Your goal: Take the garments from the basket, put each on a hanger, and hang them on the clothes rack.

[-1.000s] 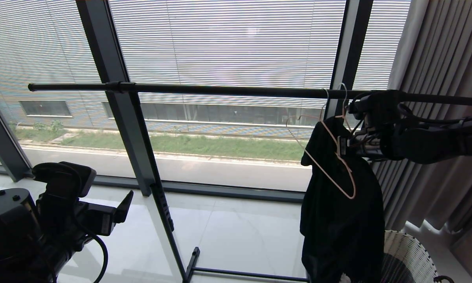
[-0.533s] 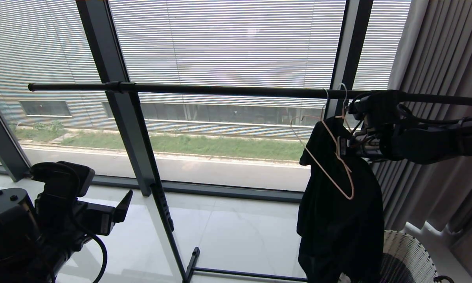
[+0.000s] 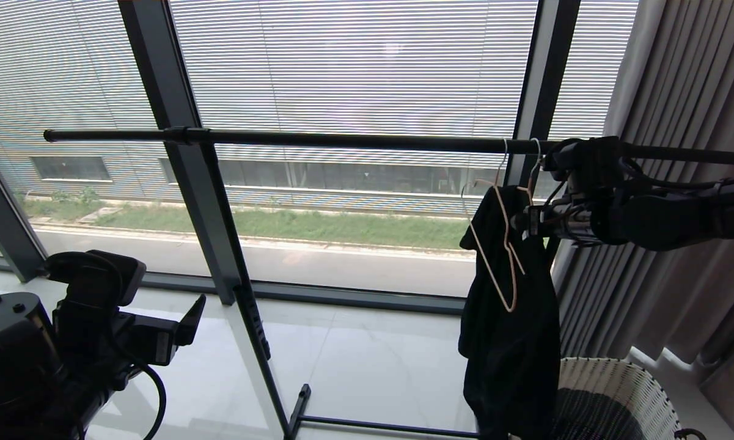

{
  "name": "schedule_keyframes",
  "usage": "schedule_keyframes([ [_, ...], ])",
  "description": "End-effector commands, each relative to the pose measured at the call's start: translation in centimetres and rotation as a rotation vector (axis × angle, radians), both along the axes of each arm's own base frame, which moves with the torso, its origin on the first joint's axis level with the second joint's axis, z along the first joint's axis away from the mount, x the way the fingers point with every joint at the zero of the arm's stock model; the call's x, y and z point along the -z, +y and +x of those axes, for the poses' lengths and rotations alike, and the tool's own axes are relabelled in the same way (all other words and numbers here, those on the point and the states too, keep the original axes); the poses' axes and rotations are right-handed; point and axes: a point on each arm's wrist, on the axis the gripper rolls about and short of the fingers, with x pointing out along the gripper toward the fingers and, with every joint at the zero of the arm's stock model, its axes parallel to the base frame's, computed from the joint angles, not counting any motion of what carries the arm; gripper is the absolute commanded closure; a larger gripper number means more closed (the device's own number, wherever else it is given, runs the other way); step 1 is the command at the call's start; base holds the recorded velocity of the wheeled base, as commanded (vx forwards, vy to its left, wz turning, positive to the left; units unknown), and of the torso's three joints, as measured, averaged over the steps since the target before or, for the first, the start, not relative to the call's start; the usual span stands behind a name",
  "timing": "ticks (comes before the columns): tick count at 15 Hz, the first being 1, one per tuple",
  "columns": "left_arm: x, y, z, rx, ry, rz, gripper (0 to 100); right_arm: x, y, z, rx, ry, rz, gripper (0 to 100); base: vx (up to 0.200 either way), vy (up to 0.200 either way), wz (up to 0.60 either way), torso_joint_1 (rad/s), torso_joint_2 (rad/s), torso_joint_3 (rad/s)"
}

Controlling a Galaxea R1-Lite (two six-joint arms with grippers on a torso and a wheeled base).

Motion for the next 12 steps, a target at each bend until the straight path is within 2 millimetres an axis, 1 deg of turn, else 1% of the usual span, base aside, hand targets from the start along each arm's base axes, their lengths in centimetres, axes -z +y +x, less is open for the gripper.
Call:
schedule_keyframes([
  [1, -0.1, 0.0, -0.1, -0.001, -0.005, -0.002, 0, -1.3, -0.2, -0.7, -0.002, -0.026, 0.010, 0, 0.000, 0.000, 0.00, 0.000, 0.00, 0.000],
  [2, 0.1, 0.1, -0.2, -0.004, 0.001, -0.001, 0, -2.4, -0.4, -1.7, -0.005, -0.032, 0.012, 0, 0.000, 0.000, 0.00, 0.000, 0.00, 0.000],
  [3, 0.2, 0.3, -0.2, -0.011, 0.005, 0.000, 0, -3.9, -1.0, -3.5, -0.010, 0.000, -0.002, 0, 0.000, 0.000, 0.00, 0.000, 0.00, 0.000],
  [5, 0.1, 0.7, -0.2, -0.033, 0.002, -0.001, 0, -6.3, -2.3, -7.5, -0.025, 0.064, -0.026, 0, 0.000, 0.000, 0.00, 0.000, 0.00, 0.000],
  [6, 0.0, 0.9, -0.3, -0.045, -0.003, -0.001, 0, -7.5, -3.3, -9.9, -0.028, 0.077, -0.034, 0, 0.000, 0.000, 0.00, 0.000, 0.00, 0.000],
  [7, 0.0, 1.0, -0.3, -0.051, -0.003, -0.001, 0, -7.9, -3.9, -11.3, -0.029, 0.076, -0.040, 0, 0.000, 0.000, 0.00, 0.000, 0.00, 0.000],
  [8, 0.0, 1.2, -0.3, -0.059, -0.005, -0.001, 0, -8.2, -4.5, -12.8, -0.041, 0.072, -0.058, 0, -0.200, 0.000, 0.00, 0.007, 0.01, -0.007],
  [9, -0.1, 1.4, -0.3, -0.074, -0.008, -0.003, 0, -7.8, -5.6, -15.2, -0.057, 0.077, -0.097, 0, -0.200, 0.000, 0.00, 0.012, 0.00, 0.002],
  [10, -0.2, 1.6, -0.2, -0.082, -0.011, -0.003, 0, -7.1, -6.3, -16.6, -0.061, 0.093, -0.117, 0, -0.200, 0.000, 0.00, 0.017, 0.00, -0.007],
  [12, -0.3, 1.9, -0.2, -0.100, -0.019, -0.005, 0, -5.8, -7.1, -18.4, -0.058, 0.117, -0.136, 0, -0.200, 0.000, 0.00, -0.007, 0.00, 0.005],
])
